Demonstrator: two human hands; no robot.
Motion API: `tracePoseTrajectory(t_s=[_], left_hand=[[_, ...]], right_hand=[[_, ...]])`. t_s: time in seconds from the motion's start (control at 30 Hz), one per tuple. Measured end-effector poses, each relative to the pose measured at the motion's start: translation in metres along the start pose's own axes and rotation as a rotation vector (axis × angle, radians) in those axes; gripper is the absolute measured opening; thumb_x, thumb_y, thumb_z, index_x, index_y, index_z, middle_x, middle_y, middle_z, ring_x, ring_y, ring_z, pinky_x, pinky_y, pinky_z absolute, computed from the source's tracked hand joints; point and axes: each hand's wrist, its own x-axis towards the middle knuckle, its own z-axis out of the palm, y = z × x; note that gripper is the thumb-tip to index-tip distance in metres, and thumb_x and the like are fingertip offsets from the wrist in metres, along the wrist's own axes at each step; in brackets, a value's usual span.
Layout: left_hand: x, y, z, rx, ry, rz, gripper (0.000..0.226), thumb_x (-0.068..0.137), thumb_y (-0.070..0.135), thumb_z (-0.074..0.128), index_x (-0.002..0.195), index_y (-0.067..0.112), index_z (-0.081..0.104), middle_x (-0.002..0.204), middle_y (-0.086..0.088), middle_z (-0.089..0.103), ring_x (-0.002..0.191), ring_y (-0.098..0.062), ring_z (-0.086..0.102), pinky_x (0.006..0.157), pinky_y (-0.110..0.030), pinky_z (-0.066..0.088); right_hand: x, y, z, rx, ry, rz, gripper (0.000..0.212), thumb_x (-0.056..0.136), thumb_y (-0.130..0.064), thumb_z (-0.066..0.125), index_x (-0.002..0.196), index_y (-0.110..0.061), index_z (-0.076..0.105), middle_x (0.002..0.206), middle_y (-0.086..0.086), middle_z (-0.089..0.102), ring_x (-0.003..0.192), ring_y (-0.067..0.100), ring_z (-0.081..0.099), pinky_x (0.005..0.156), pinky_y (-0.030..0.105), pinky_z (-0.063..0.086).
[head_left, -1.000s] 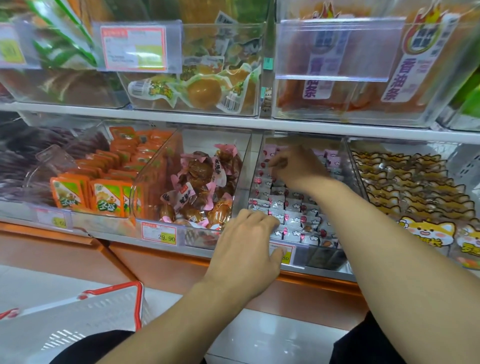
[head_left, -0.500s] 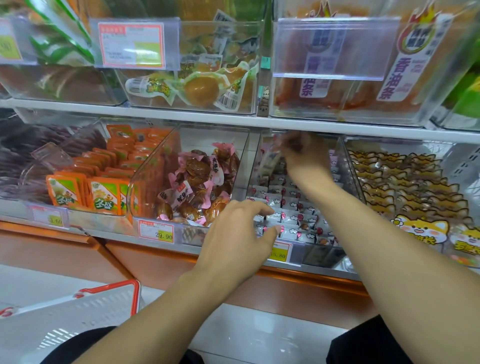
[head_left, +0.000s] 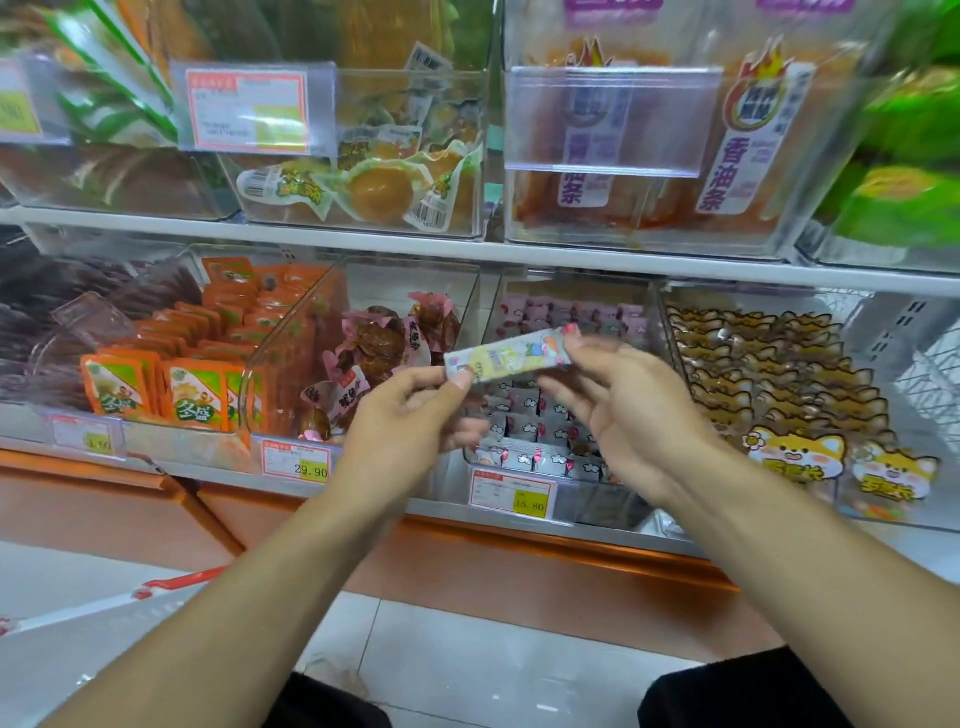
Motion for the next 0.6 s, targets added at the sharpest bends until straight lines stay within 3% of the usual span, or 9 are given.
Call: tracePoseTrajectory(t_s=[0.1, 0.17, 0.33, 0.5, 0.6], left_hand=[[0.001, -0.002, -0.003, -0.154, 0.014, -0.045, 0.024, 0.096, 0.029, 0.064, 0.105, 0.008, 0.072, 0.099, -0.011, 0.078, 0.092, -0.024, 0.076, 0.071, -0.030, 0.063], [0.001, -0.002, -0.004, -0.261, 0.022, -0.060, 0.024, 0.088, 0.026, 0.071, 0.096, 0.004, 0.075, 0.100, -0.013, 0.078, 0.095, -0.026, 0.075, 0.069, -0.022, 0.060], [-0.002, -0.003, 0.000, -0.445, 0.038, -0.140, 0.047, 0.074, 0.026, 0.077, 0.111, -0.003, 0.070, 0.103, -0.017, 0.077, 0.096, -0.021, 0.075, 0.073, -0.021, 0.060], [0.000, -0.004, 0.002, -0.550, 0.018, -0.222, 0.044, 0.075, 0.020, 0.078, 0.111, -0.004, 0.070, 0.105, -0.018, 0.076, 0.097, -0.022, 0.075, 0.069, -0.020, 0.059], [0.002, -0.004, 0.003, -0.573, -0.006, -0.241, 0.032, 0.073, 0.022, 0.080, 0.096, -0.001, 0.080, 0.106, -0.018, 0.076, 0.099, -0.023, 0.075, 0.070, -0.021, 0.060]], right_hand=[[-0.007, 0.001, -0.006, -0.020, -0.027, 0.050, 0.008, 0.098, -0.003, 0.059, 0.106, 0.001, 0.060, 0.094, 0.014, 0.078, 0.091, 0.021, 0.077, 0.076, 0.026, 0.062], [-0.010, 0.000, -0.010, -0.023, -0.039, 0.083, 0.007, 0.097, -0.003, 0.060, 0.103, 0.000, 0.061, 0.096, 0.016, 0.078, 0.091, 0.022, 0.077, 0.076, 0.027, 0.062], [-0.013, 0.001, -0.021, 0.014, -0.068, 0.146, 0.011, 0.094, -0.003, 0.064, 0.105, 0.002, 0.063, 0.102, 0.020, 0.076, 0.097, 0.028, 0.076, 0.082, 0.032, 0.062], [-0.015, 0.002, -0.031, -0.033, -0.100, 0.217, 0.016, 0.096, -0.006, 0.063, 0.111, 0.000, 0.064, 0.110, 0.021, 0.075, 0.103, 0.033, 0.074, 0.077, 0.032, 0.063], [-0.016, 0.000, -0.036, -0.058, -0.131, 0.243, 0.022, 0.096, -0.008, 0.063, 0.116, 0.000, 0.064, 0.110, 0.020, 0.075, 0.100, 0.035, 0.074, 0.079, 0.035, 0.063]])
